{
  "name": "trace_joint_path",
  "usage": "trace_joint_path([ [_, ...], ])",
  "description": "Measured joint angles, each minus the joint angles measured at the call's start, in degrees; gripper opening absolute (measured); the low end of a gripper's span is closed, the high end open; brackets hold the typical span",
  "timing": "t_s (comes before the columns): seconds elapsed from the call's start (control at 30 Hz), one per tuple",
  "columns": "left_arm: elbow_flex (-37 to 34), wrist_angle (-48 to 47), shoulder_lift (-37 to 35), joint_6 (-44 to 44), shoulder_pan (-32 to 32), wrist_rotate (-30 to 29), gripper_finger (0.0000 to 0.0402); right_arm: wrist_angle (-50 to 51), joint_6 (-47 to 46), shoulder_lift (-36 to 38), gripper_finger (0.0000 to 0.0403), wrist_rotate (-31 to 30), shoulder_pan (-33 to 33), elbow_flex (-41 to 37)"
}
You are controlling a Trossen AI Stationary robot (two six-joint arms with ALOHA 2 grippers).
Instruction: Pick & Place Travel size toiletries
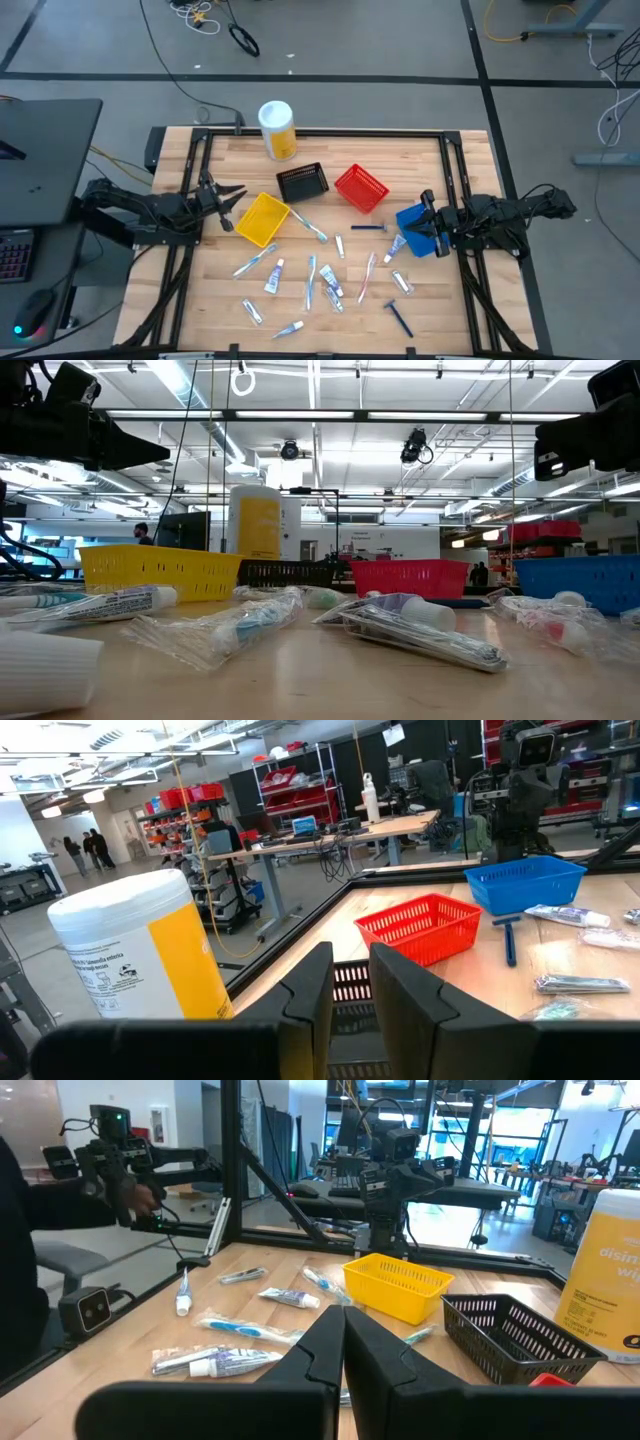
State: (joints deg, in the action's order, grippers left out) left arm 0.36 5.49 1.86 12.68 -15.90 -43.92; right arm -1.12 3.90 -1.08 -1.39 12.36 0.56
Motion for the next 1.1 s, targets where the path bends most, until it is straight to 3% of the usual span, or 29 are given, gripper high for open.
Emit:
trace_joint_path([
  [0.43, 0.0, 0.8, 0.0, -0.5, 0.0, 0.0, 0.0077, 0.0, 0.3, 0.0, 0.0018, -0.1, 0.0, 0.0],
  [0.67, 0.0, 0.2, 0.0, -13.4, 0.1, 0.1, 0.0077, -1.7, 2.6, 0.0, 0.0018, -2.9, 0.0, 0.0],
  [0.87, 0.0, 3.8, 0.0, -15.3, 0.2, 6.5, 0.0078, -11.4, 2.6, 0.0, 0.0018, -3.1, 0.0, 0.0],
  [1.1, 1.2, 5.7, 0.0, -15.8, 0.2, 8.7, 0.0092, -19.0, 6.1, 0.0, 0.0018, -19.6, 0.0, 0.0],
])
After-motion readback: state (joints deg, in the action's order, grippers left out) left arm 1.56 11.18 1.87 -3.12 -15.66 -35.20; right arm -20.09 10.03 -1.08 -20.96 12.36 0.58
